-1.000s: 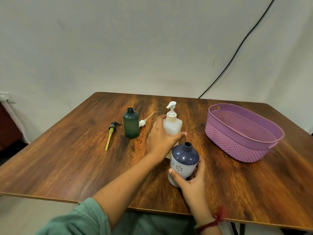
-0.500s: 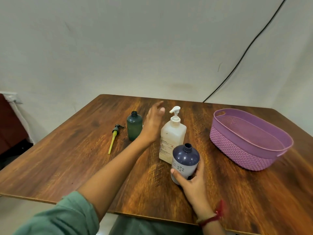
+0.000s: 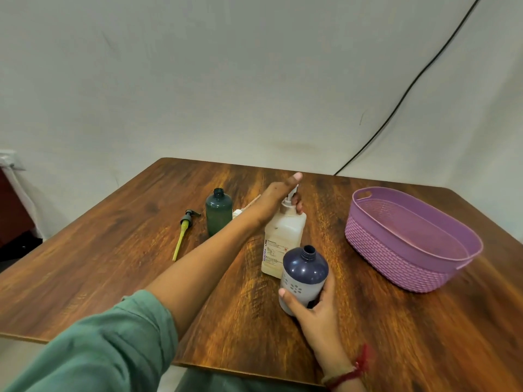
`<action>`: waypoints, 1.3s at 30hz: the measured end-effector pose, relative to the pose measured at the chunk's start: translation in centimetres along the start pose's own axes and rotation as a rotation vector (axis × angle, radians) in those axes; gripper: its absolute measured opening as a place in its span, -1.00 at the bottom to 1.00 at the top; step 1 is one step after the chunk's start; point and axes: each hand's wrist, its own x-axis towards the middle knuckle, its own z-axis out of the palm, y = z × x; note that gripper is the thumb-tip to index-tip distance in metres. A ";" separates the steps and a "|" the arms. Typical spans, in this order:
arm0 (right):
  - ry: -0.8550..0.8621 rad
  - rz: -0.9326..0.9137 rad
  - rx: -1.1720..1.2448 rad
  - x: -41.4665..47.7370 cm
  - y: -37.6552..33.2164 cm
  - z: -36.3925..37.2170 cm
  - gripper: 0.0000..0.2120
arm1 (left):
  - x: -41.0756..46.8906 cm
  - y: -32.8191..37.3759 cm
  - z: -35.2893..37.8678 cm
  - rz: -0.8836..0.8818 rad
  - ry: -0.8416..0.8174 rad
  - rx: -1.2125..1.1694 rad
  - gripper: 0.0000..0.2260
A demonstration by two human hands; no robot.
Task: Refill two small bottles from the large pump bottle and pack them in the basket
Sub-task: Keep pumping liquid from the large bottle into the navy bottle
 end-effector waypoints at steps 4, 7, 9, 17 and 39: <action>0.001 -0.008 0.012 0.1 0.1 0.2 -0.18 | 0.0 0.4 1.3 0.013 0.130 0.179 -0.49; 0.002 -0.010 0.028 0.2 0.1 0.3 -0.25 | 0.1 0.7 2.2 0.012 0.272 0.266 -0.54; 0.008 -0.024 0.018 0.2 0.1 0.3 -0.24 | 0.2 0.6 2.5 0.025 0.327 0.276 -0.53; 0.058 -0.009 0.073 1.3 -0.4 0.5 -0.22 | 0.1 1.1 2.0 -0.051 0.335 0.203 -0.45; 0.326 0.040 0.357 2.9 -3.3 -0.5 -0.12 | 1.1 -1.2 1.9 0.013 0.422 0.151 -0.55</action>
